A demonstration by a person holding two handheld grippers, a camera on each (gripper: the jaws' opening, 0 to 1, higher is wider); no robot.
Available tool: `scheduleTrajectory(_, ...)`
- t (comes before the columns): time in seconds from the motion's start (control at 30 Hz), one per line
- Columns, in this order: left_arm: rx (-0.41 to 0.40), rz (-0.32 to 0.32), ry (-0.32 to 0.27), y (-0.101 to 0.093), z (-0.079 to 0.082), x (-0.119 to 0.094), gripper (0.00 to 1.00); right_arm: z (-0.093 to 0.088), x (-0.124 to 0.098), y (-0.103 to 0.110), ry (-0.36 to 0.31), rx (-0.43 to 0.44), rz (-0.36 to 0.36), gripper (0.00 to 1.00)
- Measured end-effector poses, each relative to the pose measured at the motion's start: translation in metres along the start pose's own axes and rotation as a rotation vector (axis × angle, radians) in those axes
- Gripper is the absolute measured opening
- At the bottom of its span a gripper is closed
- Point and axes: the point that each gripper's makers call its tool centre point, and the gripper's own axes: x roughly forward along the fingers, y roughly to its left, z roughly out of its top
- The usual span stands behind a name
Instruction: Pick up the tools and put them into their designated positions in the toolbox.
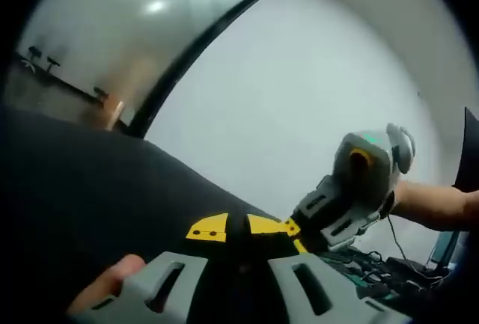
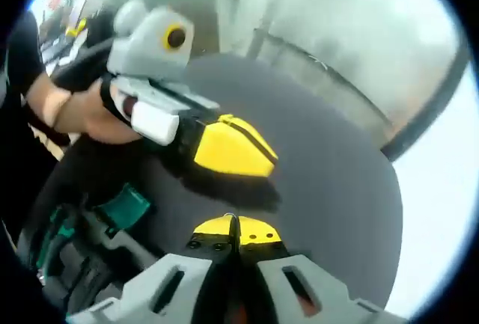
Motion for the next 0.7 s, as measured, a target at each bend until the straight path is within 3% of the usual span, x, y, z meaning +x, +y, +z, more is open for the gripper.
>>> scheduleTrajectory(0.2, 0.002, -0.001, 0.003, 0.0, 0.0, 0.0, 0.1, -0.039, -0.064, -0.012, 0.056, 0.067, -0.029, 0.0)
scheduleTrajectory(0.33, 0.002, -0.002, 0.003, 0.0, 0.0, 0.0, 0.1, -0.083, -0.117, -0.032, 0.079, 0.186, -0.106, 0.0)
scheduleTrajectory(0.4, -0.002, -0.001, -0.003, 0.0, 0.001, 0.0, 0.1, -0.114, -0.141, -0.039, 0.117, 0.227, -0.14, 0.0)
scheduleTrajectory(0.5, 0.004, -0.004, 0.005, -0.001, -0.001, 0.001, 0.1, -0.153, -0.166, -0.041, 0.157, 0.308, -0.177, 0.0)
scheduleTrajectory(0.57, 0.011, -0.004, 0.01, -0.002, -0.002, 0.001, 0.1, -0.172, -0.177, -0.04, 0.145, 0.387, -0.178, 0.0)
scheduleTrajectory(0.7, 0.003, -0.002, 0.002, -0.001, 0.0, 0.0, 0.1, -0.203, -0.19, -0.041, 0.173, 0.421, -0.198, 0.0)
